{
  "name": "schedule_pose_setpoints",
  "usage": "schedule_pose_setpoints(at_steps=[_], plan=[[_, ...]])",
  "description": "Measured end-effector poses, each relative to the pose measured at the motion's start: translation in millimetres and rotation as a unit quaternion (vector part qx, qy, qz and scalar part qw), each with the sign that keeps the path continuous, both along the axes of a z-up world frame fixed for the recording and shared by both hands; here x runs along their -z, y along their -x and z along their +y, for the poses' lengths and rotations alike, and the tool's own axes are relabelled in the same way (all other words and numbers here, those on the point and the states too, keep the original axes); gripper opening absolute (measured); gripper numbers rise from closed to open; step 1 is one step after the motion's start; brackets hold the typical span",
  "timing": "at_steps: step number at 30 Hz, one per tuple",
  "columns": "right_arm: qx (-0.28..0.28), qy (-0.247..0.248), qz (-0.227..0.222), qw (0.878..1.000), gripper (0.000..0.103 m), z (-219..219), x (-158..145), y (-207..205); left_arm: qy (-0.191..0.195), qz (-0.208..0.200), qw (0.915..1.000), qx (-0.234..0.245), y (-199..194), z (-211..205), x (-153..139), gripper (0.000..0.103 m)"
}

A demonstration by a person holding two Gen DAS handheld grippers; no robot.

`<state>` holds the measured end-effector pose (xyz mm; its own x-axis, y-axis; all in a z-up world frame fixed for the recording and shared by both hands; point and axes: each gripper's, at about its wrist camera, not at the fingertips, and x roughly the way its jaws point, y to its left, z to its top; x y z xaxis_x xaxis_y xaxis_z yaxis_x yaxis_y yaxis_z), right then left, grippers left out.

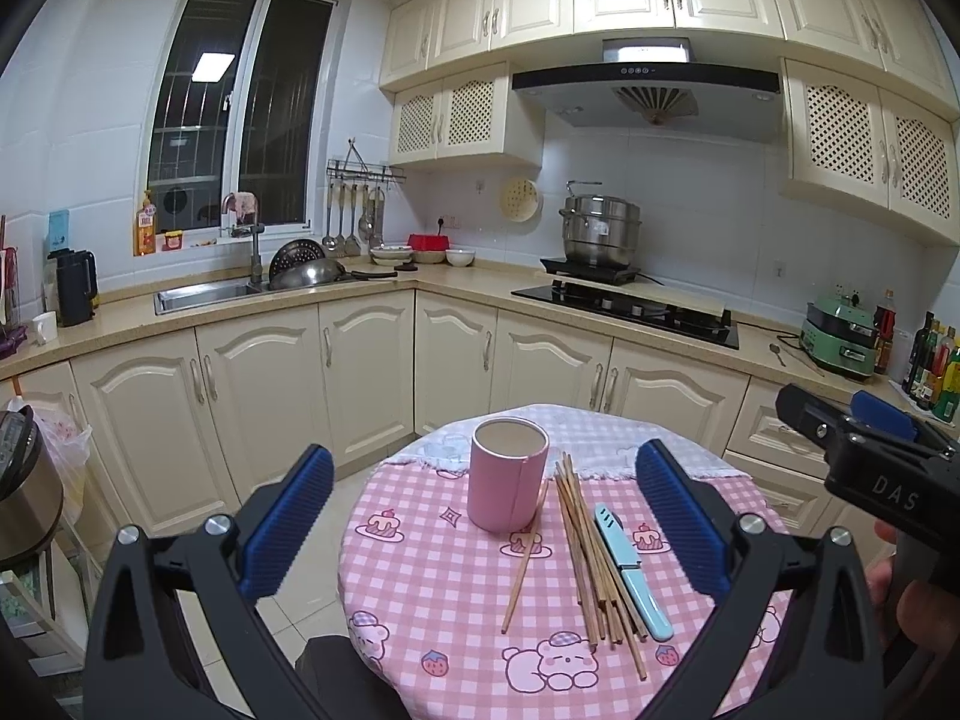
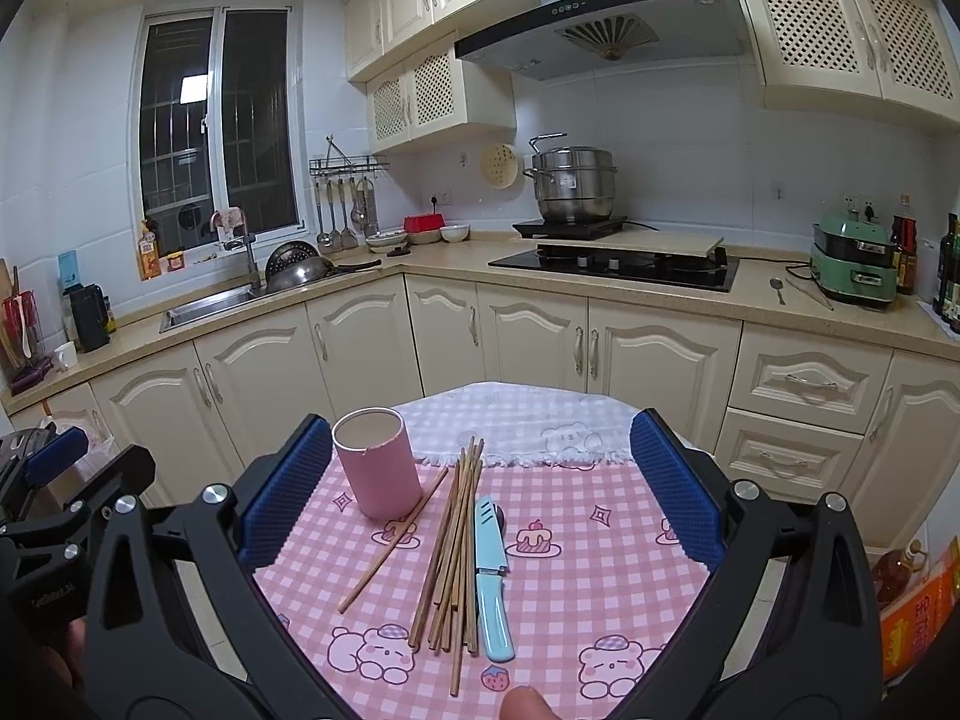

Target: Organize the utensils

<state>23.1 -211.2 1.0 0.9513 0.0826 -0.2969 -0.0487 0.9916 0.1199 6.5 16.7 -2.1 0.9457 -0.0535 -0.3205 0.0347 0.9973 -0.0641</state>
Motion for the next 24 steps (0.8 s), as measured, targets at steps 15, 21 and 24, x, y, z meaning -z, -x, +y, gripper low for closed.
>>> schedule_pose_setpoints(at_steps=[15, 21, 24], plan=[[-0.009, 0.007, 0.013, 1.000, 0.097, 3, 3, -9, -0.003, 0.009, 1.0000, 0.000, -10, 2, 11, 0.099], [-0.012, 0.012, 0.032, 0.999, 0.097, 4, 12, -25, -0.019, 0.030, 0.9993, -0.005, -31, 3, 25, 0.099], [-0.014, 0.016, 0.047, 0.999, 0.097, 4, 21, -37, -0.029, 0.047, 0.9984, -0.008, -47, 4, 37, 0.099]])
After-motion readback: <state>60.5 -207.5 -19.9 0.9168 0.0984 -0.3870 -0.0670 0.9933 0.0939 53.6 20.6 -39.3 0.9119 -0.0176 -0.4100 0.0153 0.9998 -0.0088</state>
